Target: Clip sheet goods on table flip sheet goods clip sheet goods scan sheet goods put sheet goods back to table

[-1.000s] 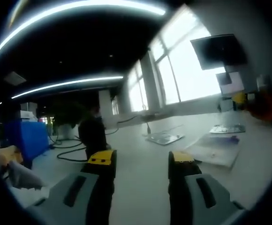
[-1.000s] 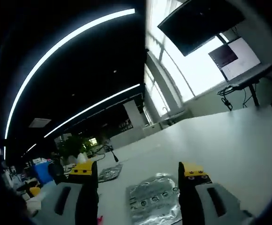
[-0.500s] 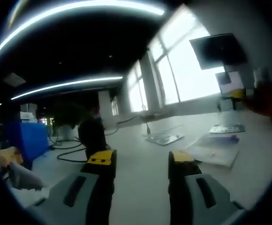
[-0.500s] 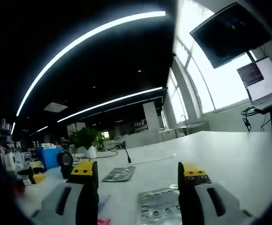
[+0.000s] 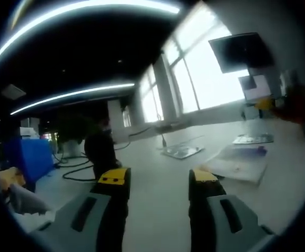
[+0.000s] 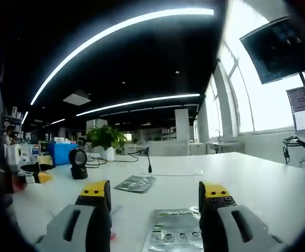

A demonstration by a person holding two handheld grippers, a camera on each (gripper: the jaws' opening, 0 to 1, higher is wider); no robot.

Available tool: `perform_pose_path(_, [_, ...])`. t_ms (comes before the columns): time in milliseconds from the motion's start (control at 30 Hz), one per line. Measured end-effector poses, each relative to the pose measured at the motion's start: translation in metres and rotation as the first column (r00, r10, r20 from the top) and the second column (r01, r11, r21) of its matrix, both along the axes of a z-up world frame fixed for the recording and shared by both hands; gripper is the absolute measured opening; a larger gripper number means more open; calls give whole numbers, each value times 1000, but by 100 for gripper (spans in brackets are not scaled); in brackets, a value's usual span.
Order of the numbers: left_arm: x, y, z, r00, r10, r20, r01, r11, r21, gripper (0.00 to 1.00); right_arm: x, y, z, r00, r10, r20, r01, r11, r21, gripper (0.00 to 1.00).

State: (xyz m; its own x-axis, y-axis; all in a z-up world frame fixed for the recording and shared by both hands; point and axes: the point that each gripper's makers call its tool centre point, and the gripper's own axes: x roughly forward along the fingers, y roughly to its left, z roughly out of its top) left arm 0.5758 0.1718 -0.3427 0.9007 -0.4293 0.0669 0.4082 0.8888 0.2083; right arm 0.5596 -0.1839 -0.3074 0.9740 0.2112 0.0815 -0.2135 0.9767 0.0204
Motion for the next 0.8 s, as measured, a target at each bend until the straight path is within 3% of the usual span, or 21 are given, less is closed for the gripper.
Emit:
perform_pose_path(233, [1, 2, 2, 1000, 5, 6, -5, 1000, -12, 37, 8, -8, -1, 998, 52, -22, -53, 998, -47, 62])
perform_pose_path(400, [2, 2, 1, 1000, 7, 2, -7, 1000, -9, 37, 13, -12, 2, 990, 135, -39, -137, 989, -59, 63])
perform_pose_path(567, [2, 3, 2, 1000, 13, 9, -13, 1000, -7, 37, 19, -19, -9, 977, 189, -97, -198, 976, -91, 59])
perform_pose_path(633, [3, 6, 2, 1000, 20, 8, -19, 1000, -11, 38, 19, -19, -18, 965, 224, -140, -237, 968, -85, 60])
perform_pose_path(667, [3, 7, 3, 1000, 20, 9, -20, 1000, -23, 38, 20, -22, -16, 965, 225, -132, -238, 967, -91, 61])
perform_pose_path(800, [3, 5, 2, 1000, 14, 4, -14, 1000, -25, 37, 20, -27, -23, 934, 311, -176, -339, 928, -156, 65])
